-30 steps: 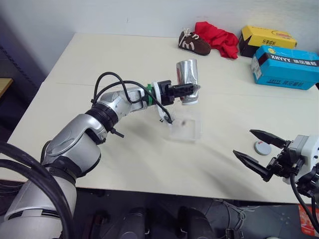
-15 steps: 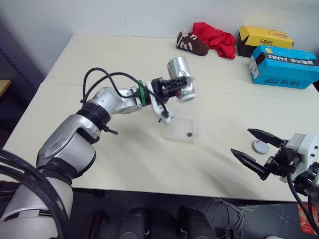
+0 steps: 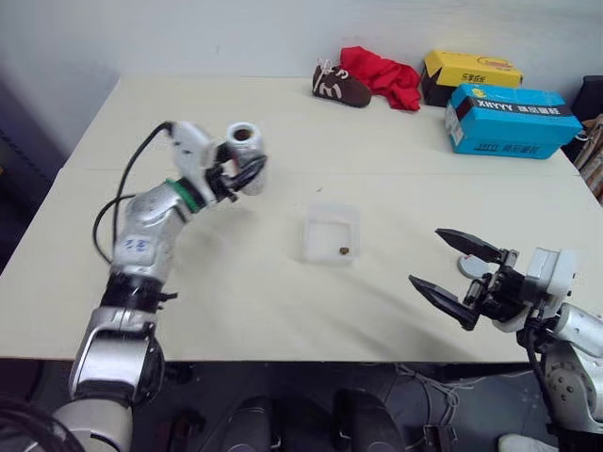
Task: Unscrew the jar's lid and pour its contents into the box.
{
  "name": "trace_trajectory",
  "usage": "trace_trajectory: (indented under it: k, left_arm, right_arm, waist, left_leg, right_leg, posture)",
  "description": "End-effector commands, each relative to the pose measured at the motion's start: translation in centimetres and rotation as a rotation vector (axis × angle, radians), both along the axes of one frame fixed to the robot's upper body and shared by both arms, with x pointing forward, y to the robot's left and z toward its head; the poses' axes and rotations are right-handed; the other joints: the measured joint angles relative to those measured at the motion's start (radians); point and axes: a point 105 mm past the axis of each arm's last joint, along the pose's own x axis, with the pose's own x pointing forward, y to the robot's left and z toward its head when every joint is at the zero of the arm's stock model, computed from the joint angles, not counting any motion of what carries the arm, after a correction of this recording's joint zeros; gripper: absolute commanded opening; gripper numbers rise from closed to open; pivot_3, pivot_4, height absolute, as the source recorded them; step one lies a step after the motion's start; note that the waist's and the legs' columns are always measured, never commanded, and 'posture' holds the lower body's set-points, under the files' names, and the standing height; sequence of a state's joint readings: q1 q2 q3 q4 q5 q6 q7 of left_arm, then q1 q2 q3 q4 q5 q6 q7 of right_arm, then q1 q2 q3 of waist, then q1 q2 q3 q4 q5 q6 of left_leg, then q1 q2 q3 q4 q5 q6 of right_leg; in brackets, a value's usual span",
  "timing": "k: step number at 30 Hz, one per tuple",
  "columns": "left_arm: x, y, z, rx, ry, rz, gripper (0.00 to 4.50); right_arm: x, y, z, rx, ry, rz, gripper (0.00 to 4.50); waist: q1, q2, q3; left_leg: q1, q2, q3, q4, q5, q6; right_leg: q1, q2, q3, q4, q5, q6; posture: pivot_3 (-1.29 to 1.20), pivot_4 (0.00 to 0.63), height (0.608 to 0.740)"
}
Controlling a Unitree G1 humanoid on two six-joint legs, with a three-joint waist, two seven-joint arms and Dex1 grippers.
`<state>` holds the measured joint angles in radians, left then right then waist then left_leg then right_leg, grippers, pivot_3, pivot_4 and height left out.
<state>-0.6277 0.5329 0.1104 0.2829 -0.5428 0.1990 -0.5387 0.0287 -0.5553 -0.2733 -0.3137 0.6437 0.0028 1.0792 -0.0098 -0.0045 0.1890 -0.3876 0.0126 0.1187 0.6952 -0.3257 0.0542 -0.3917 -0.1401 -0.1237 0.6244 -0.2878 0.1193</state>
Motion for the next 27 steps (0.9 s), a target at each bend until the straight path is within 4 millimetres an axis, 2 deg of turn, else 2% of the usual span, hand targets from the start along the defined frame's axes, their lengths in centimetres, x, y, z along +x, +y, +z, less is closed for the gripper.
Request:
trace_trajectory:
  k: [1, 5, 7, 11, 17, 23, 24, 27]
  left_arm:
    - [-2.3, 4.9, 0.8, -0.128, -0.028, 0.184, 2.35]
    - [-4.5, 9.7, -1.4, -0.053, -0.044, 0.421, 2.35]
    - [-5.4, 11.2, -2.3, -0.043, -0.060, 0.487, 2.35]
    - [-5.8, 11.4, -4.4, 0.020, -0.047, 0.514, 2.35]
    - [-5.9, 11.9, -7.4, 0.004, -0.005, 0.525, 2.35]
    - [-6.3, 11.5, -7.8, -0.001, -0.001, 0.504, 4.30]
    - [-6.4, 11.4, -7.8, -0.006, 0.000, 0.495, 4.47]
    - [-7.9, 12.2, -7.2, 0.024, -0.001, 0.506, 4.47]
  right_arm:
    - [-0.5, 1.2, 0.3, -0.027, -0.041, 0.084, 4.48]
    - [-0.5, 1.8, 0.5, -0.006, -0.073, 0.141, 4.48]
    - [-0.4, 2.0, 0.4, -0.002, -0.078, 0.164, 4.48]
    - [0.0, 2.3, 0.3, 0.001, -0.079, 0.182, 4.48]
    - [0.4, 2.5, 0.4, 0.001, -0.091, 0.180, 4.48]
    - [0.6, 2.0, 0.5, -0.009, -0.081, 0.137, 4.50]
    - [0.6, 1.8, 0.5, -0.011, -0.077, 0.131, 4.50]
    - [-0.2, 0.2, 0.1, -0.025, -0.044, 0.072, 4.50]
  waist:
    - [0.004, 0.000, 0.000]
    - [0.013, -0.001, 0.000]
    - [0.017, -0.001, -0.001]
    - [0.030, -0.002, -0.001]
    - [0.029, -0.002, -0.001]
    - [0.028, -0.002, -0.001]
    - [0.027, -0.002, -0.001]
    - [0.028, -0.002, -0.001]
  left_leg:
    - [0.000, 0.000, 0.000, 0.000, 0.000, 0.000]
    - [0.000, -0.001, -0.001, 0.000, 0.000, 0.000]
    - [0.000, -0.001, -0.001, 0.000, -0.001, 0.000]
    - [0.000, -0.002, -0.001, 0.000, -0.005, -0.004]
    - [0.000, -0.001, 0.001, -0.002, -0.006, -0.005]
    - [0.000, -0.001, 0.001, -0.003, -0.004, -0.003]
    - [0.000, -0.001, 0.001, -0.003, -0.005, -0.003]
    - [0.000, -0.001, 0.001, -0.004, -0.006, -0.004]
  right_leg:
    - [0.000, 0.000, 0.002, 0.000, 0.000, 0.000]
    - [0.000, -0.006, 0.006, 0.000, 0.000, 0.000]
    - [0.000, -0.006, 0.007, -0.002, 0.000, 0.000]
    - [0.000, -0.008, 0.007, -0.004, 0.000, -0.001]
    - [-0.001, -0.008, 0.006, -0.003, 0.000, -0.001]
    - [-0.002, -0.008, 0.004, -0.003, 0.000, -0.001]
    - [-0.002, -0.008, 0.004, -0.003, 0.000, -0.001]
    - [-0.002, -0.008, 0.005, -0.004, 0.000, -0.001]
  posture:
    - [0.00, 0.150, 0.740]
    - [0.00, 0.150, 0.740]
    - [0.00, 0.150, 0.740]
    - [0.00, 0.150, 0.740]
    - [0.00, 0.150, 0.740]
    - [0.00, 0.150, 0.740]
    - [0.00, 0.150, 0.740]
    - [0.00, 0.150, 0.740]
